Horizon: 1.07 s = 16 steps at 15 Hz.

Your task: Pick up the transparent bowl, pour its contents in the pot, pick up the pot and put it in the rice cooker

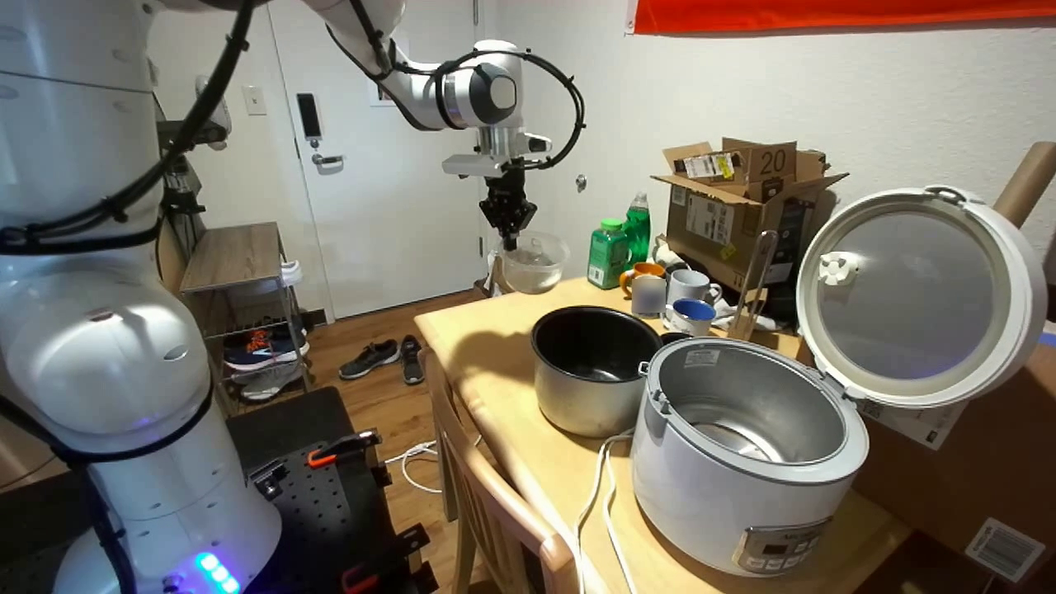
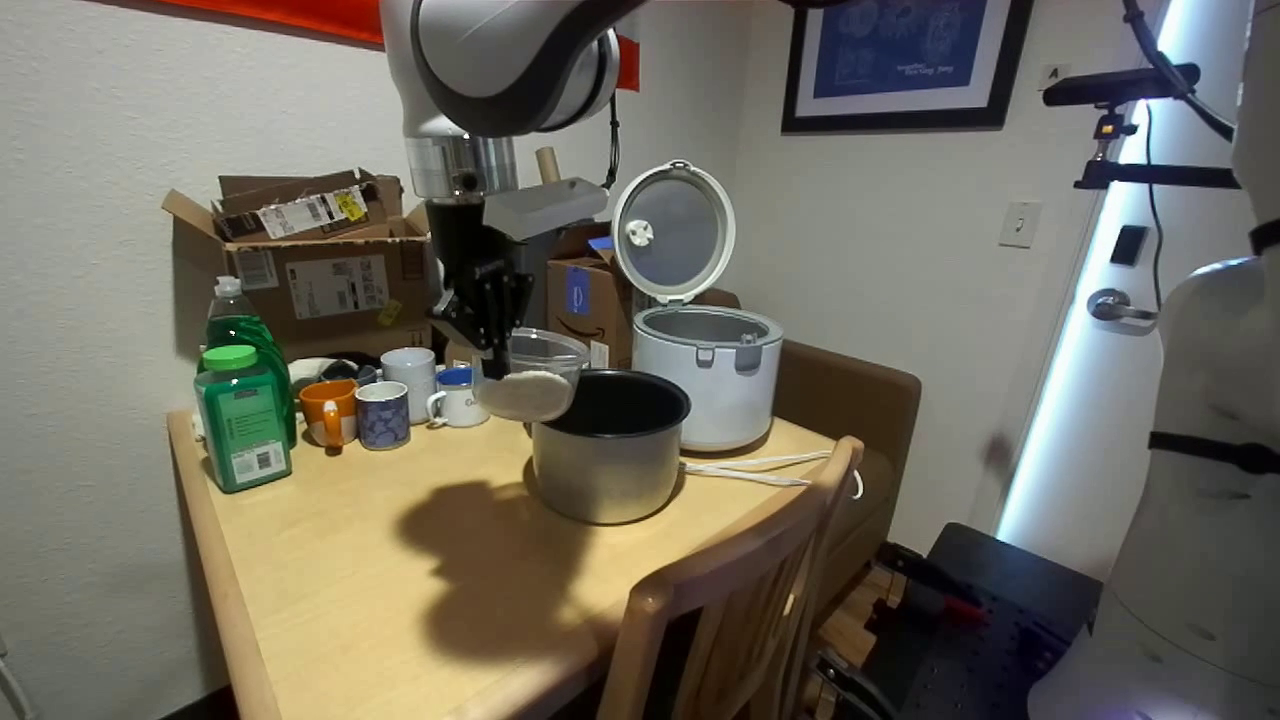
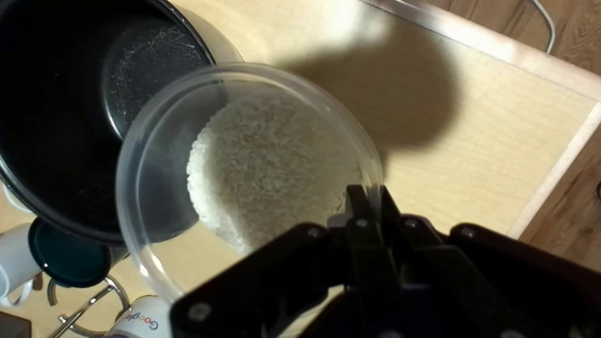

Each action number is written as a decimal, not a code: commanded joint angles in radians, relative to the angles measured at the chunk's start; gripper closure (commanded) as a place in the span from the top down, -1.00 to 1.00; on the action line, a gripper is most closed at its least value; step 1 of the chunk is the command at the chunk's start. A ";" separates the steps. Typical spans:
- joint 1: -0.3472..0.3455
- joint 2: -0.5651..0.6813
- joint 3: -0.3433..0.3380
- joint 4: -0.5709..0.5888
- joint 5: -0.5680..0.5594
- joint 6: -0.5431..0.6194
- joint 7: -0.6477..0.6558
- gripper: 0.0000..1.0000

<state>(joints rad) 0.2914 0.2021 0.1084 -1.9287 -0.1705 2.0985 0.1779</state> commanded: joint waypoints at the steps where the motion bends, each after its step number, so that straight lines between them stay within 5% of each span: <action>1: -0.020 0.006 0.022 0.004 -0.005 -0.003 0.004 -0.88; 16: -0.099 -0.019 0.022 -0.027 0.119 0.110 -0.110 -0.97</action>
<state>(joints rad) 0.2328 0.2163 0.1153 -1.9244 -0.1173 2.1532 0.1355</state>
